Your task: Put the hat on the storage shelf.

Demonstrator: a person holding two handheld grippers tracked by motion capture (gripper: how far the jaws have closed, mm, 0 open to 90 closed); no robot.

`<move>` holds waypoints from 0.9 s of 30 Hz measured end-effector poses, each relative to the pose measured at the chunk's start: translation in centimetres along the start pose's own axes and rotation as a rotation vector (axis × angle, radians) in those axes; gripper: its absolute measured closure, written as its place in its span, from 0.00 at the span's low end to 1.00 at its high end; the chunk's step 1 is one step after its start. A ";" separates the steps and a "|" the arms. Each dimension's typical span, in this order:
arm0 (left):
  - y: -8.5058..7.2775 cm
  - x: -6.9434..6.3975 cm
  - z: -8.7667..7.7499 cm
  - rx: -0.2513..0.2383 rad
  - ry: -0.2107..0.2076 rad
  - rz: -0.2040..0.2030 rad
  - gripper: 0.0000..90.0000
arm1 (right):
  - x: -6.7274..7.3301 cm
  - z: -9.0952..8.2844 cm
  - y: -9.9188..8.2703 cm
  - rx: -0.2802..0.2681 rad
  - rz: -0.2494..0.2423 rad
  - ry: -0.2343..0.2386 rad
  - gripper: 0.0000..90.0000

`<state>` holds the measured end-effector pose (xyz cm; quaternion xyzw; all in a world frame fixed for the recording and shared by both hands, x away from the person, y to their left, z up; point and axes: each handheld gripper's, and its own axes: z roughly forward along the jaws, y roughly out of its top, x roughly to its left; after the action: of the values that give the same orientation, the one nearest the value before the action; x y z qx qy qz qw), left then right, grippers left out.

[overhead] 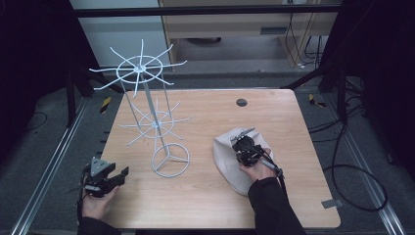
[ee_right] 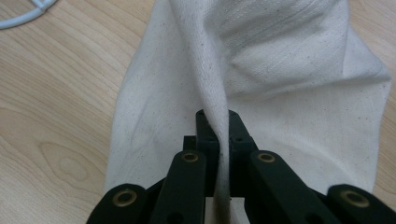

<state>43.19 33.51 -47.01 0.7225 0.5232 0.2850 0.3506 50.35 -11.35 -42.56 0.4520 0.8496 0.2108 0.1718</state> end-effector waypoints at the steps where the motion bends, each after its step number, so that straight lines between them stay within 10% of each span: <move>1: 0.0 0.0 0.0 0.001 -0.001 -0.002 0.50 | -0.1 -0.1 0.0 -0.003 0.000 0.002 0.98; 12: 0.0 0.0 0.1 0.005 0.002 0.000 0.50 | -1.0 -2.8 -0.6 -0.105 0.008 0.014 0.98; 27: 0.0 0.0 0.1 0.008 -0.002 -0.005 0.50 | -2.5 -7.4 -3.1 -0.481 0.034 0.092 0.98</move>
<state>43.26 33.48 -47.12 0.7228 0.5258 0.2815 0.3491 45.95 -16.56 -37.63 0.4022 0.7741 0.4304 0.2319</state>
